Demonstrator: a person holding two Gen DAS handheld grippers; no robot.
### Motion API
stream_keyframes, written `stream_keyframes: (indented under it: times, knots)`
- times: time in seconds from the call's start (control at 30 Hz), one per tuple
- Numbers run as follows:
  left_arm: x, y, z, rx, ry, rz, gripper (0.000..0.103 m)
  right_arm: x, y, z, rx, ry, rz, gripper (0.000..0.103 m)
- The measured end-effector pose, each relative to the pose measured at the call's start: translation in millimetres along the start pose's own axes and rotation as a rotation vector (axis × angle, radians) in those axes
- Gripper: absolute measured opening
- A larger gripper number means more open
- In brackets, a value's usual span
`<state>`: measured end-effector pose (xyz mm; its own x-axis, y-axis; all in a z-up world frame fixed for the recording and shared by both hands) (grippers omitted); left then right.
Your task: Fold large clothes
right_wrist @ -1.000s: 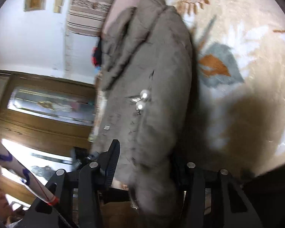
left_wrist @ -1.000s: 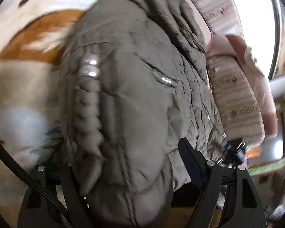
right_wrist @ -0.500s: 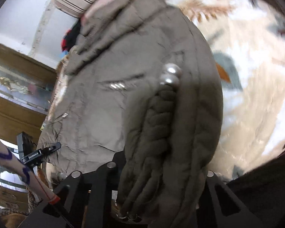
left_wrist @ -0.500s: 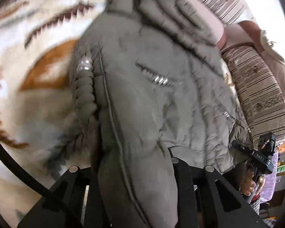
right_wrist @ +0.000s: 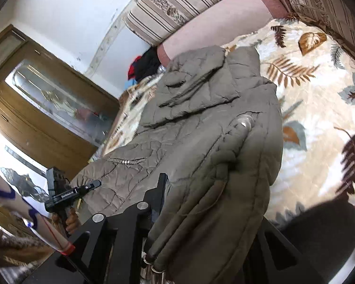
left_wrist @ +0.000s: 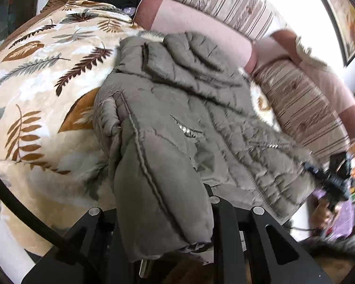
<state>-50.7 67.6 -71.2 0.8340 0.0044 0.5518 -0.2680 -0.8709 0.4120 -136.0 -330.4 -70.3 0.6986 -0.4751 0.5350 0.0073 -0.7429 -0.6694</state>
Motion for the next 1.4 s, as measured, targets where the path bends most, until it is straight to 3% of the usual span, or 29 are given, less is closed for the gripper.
stream_keyframes:
  times: [0.1,0.2,0.43,0.6,0.77,0.9,1.07,1.17,1.23,1.3,1.4]
  knots:
    - [17,-2,8,-0.006,0.005,-0.004,0.019,17,6,10,0.006,0.0,0.029,0.018]
    - [43,4,4,-0.003,0.072,0.03,0.019,51,-5,20,0.004,0.042,-0.001,0.018]
    - [146,12,34,0.073,0.149,0.036,0.02,151,-21,55,0.004,0.174,0.025,0.018]
    - [225,8,91,0.19,0.119,0.042,0.02,216,-11,108,-0.046,0.182,0.085,0.019]
    - [281,-13,164,0.289,0.063,-0.042,0.02,262,17,169,-0.156,0.159,0.144,0.021]
    - [308,-30,216,0.348,0.04,-0.058,0.026,287,49,211,-0.251,0.142,0.189,0.023]
    - [320,-42,255,0.394,0.029,-0.097,0.034,299,82,243,-0.286,0.117,0.277,0.025]
    - [321,-41,244,0.318,0.054,-0.113,0.045,299,76,238,-0.259,0.133,0.252,0.039]
    - [323,-38,227,0.239,0.088,-0.122,0.061,299,67,223,-0.223,0.182,0.23,0.08]
    - [323,-34,205,0.173,0.126,-0.136,0.07,299,54,200,-0.208,0.277,0.202,0.099]
    - [325,-22,178,0.073,0.157,-0.153,0.073,299,30,183,-0.178,0.3,0.125,0.099]
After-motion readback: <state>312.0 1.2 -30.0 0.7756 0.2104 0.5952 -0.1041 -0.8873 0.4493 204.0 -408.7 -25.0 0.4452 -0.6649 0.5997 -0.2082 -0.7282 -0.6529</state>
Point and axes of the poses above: each gripper's, at about its wrist camera, not at the fingertips, and z roughly the way its jaws point, y to its right, x to its top, the point moved 3 cm from there along z, roughly the way its jaws point, and after that the axes turned 7 degrees about y, right-handed, at the moved point
